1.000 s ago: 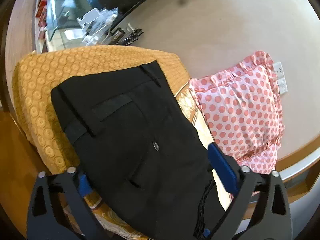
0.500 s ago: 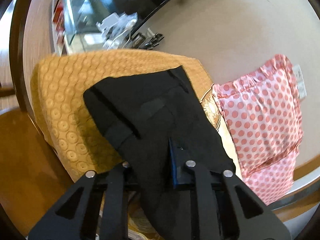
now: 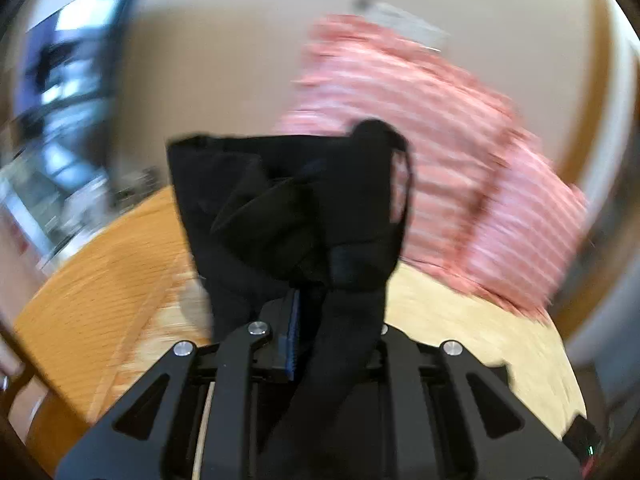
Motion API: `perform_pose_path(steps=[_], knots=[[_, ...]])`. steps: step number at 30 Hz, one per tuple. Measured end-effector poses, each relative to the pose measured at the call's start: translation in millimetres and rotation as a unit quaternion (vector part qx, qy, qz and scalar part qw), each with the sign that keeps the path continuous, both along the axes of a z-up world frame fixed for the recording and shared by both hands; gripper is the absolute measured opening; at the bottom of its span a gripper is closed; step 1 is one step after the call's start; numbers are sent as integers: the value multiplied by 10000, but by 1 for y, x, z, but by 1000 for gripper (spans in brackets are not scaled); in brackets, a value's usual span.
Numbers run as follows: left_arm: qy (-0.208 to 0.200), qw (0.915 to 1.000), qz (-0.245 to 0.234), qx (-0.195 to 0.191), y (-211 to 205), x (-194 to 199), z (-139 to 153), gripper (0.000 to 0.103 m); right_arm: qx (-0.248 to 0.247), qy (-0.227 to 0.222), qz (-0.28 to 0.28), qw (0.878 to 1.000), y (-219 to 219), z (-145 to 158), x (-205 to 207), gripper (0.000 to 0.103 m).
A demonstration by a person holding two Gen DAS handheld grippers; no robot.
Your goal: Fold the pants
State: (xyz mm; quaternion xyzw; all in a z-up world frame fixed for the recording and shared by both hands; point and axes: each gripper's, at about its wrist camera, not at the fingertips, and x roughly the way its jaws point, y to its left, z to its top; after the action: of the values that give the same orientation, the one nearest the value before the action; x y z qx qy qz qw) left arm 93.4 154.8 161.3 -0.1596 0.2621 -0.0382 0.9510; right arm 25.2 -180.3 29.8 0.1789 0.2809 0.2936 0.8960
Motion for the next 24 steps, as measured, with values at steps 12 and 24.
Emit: perform_pose_path(steps=[12, 24], knots=[[1594, 9330, -3226, -81, -224, -6, -119, 15, 536, 415, -1790, 9815, -121, -22, -23, 78], [716, 9419, -3272, -245, -235, -22, -64, 13, 486, 349, -2006, 9778, -137, -26, -27, 78]])
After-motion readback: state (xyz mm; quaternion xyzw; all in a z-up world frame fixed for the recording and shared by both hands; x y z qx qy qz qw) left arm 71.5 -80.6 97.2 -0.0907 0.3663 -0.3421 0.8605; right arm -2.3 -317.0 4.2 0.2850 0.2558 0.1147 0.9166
